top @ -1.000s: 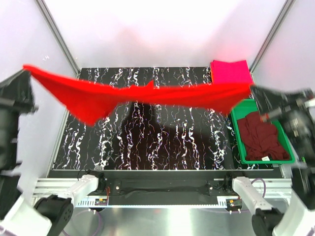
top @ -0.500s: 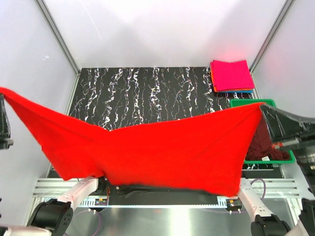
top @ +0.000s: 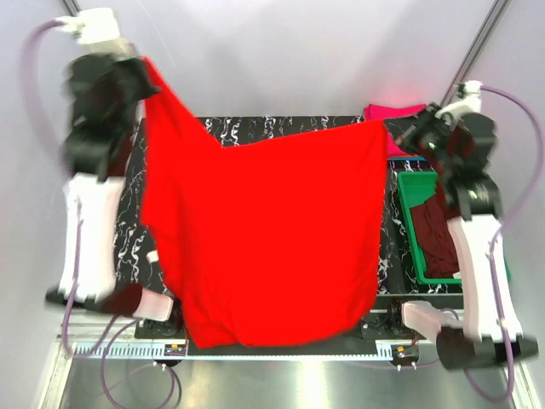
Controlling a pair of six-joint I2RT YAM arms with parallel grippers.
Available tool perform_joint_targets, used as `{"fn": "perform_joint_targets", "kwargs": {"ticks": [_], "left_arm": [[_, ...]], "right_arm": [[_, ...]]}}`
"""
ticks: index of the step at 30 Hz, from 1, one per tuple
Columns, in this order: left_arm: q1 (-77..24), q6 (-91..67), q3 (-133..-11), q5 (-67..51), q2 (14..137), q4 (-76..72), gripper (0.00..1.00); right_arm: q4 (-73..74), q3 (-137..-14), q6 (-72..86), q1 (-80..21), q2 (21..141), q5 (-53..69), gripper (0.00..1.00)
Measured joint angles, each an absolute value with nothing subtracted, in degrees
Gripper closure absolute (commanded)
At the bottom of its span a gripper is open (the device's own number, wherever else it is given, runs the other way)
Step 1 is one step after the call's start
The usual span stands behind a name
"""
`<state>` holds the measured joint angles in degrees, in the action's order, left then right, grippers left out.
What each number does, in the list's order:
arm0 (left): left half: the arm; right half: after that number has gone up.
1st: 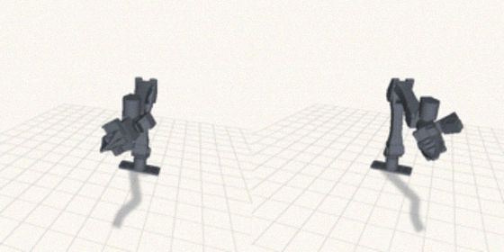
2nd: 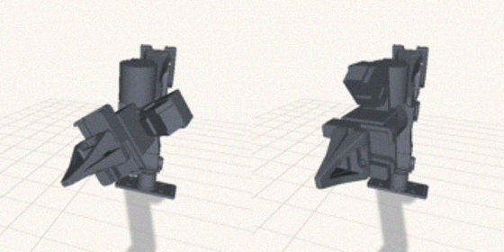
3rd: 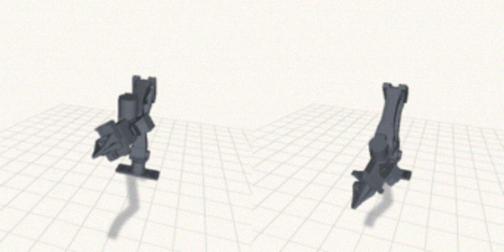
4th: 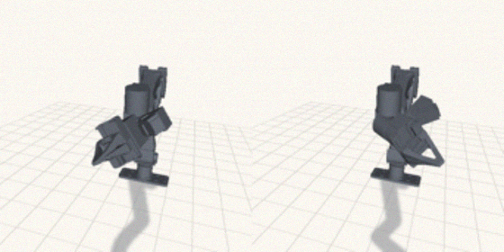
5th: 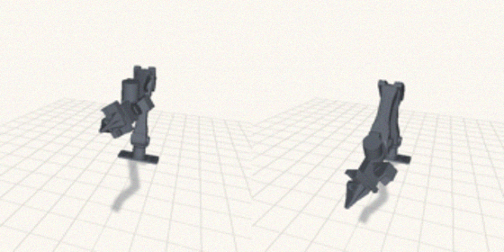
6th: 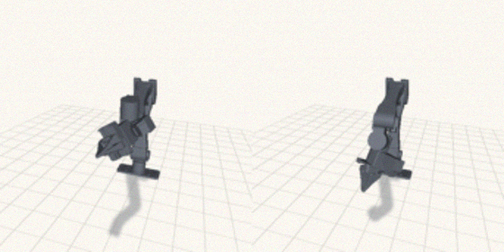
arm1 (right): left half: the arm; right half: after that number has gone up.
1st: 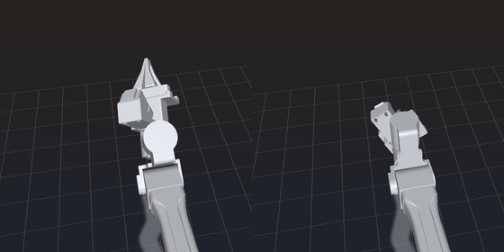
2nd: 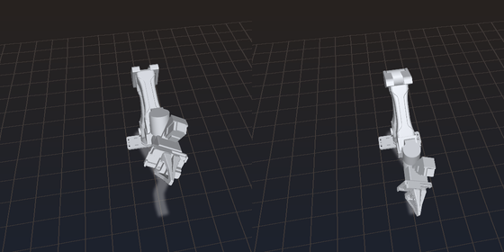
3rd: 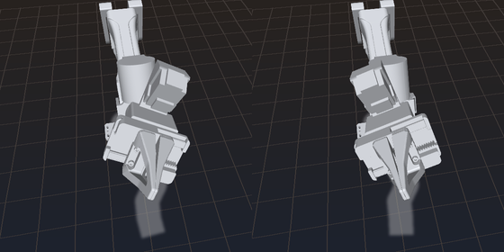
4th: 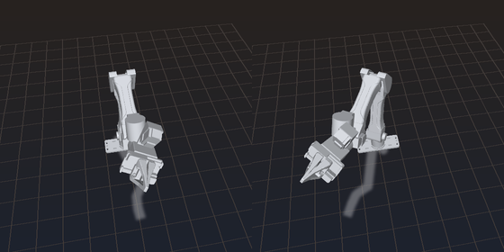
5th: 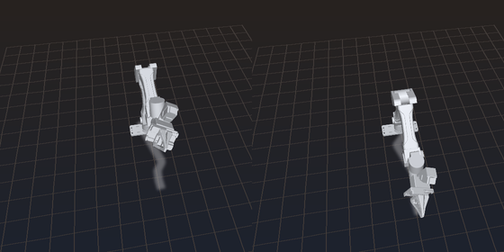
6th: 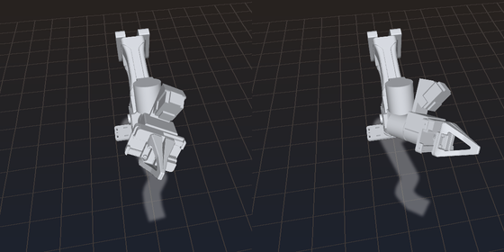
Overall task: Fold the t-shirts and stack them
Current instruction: Flatten the tshirt out
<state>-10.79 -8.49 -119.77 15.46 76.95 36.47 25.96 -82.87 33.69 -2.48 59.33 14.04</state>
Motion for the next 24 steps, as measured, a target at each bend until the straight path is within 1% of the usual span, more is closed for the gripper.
{"fn": "perform_joint_targets", "kwargs": {"ticks": [2, 7, 12, 19, 24], "left_arm": [[-10.79, -7.20, -119.22, 15.38, 84.99, 34.96, 1.00], [-10.76, -5.72, -116.73, 14.22, 94.83, 32.36, 1.00], [-10.76, -5.13, -116.11, 13.39, 96.68, 28.36, 1.00], [-10.72, -4.03, -116.84, 12.38, 98.96, 20.49, 1.00], [-10.72, -3.29, -109.71, 12.01, 99.31, 14.83, 1.00]], "right_arm": [[23.00, -81.60, 32.99, -2.48, 65.19, 13.96, 1.00], [16.69, -82.32, 31.46, -2.48, 74.81, 14.59, 1.00], [10.70, -85.01, 31.07, -2.48, 83.96, 16.25, 1.00], [5.67, -87.55, 31.09, -2.48, 93.17, 17.19, 1.00], [1.41, -88.31, 31.07, -2.46, 97.60, 16.95, 1.00]]}}
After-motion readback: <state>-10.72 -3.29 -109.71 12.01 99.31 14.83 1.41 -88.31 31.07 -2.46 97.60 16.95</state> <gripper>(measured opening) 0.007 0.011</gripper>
